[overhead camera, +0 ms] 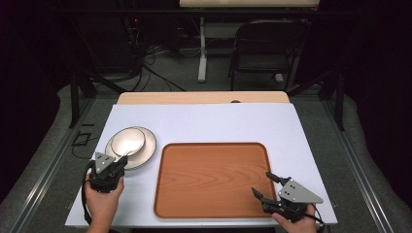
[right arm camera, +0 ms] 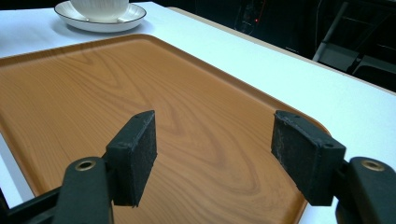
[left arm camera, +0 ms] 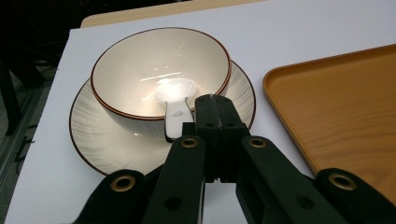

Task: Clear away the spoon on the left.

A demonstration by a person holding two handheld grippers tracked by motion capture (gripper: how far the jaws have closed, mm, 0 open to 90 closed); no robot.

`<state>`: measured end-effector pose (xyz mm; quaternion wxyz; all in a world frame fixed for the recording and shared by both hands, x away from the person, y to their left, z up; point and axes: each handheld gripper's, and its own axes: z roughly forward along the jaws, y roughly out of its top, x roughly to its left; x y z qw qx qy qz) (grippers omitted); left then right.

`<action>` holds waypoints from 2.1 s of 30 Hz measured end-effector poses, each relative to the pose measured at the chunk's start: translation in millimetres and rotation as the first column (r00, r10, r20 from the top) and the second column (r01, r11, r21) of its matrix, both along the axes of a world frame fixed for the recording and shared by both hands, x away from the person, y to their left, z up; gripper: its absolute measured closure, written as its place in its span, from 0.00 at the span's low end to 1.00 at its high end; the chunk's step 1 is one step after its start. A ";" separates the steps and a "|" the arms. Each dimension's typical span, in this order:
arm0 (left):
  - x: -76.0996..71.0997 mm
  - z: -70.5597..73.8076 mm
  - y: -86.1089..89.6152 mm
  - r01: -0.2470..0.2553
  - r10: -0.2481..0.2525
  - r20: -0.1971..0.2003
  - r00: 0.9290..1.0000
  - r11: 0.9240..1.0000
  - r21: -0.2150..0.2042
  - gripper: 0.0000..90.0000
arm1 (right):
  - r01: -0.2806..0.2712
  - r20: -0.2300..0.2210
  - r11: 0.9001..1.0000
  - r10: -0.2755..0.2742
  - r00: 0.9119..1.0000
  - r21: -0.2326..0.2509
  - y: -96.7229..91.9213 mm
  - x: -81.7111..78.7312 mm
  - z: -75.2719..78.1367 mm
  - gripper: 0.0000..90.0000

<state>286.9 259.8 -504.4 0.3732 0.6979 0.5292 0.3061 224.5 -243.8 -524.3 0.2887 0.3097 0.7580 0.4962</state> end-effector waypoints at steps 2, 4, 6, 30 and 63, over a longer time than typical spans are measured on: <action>1.3 -0.8 2.3 -0.021 0.021 0.006 1.000 1.000 0.010 1.00 | 0.001 0.000 1.000 -0.001 1.000 0.000 -0.2 0.0 0.0 0.34; 2.9 -2.2 8.4 -0.046 0.046 0.006 0.999 0.999 0.002 1.00 | 0.000 -0.001 1.000 0.000 1.000 0.000 -0.3 0.1 0.0 0.34; 4.0 -3.2 12.7 -0.057 0.057 0.000 0.998 0.998 0.002 1.00 | -0.001 -0.002 1.000 0.001 1.000 0.001 -0.1 0.2 -0.1 0.34; 40.6 -3.5 45.5 -0.196 0.196 0.016 0.980 0.981 -0.003 1.00 | 0.001 -0.004 1.000 -0.001 1.000 -0.003 0.0 0.4 -0.6 0.34; 59.0 4.0 60.1 -0.292 0.301 0.059 0.952 0.948 -0.123 0.52 | 0.002 -0.010 1.000 -0.002 1.000 0.000 0.4 1.3 -1.3 0.34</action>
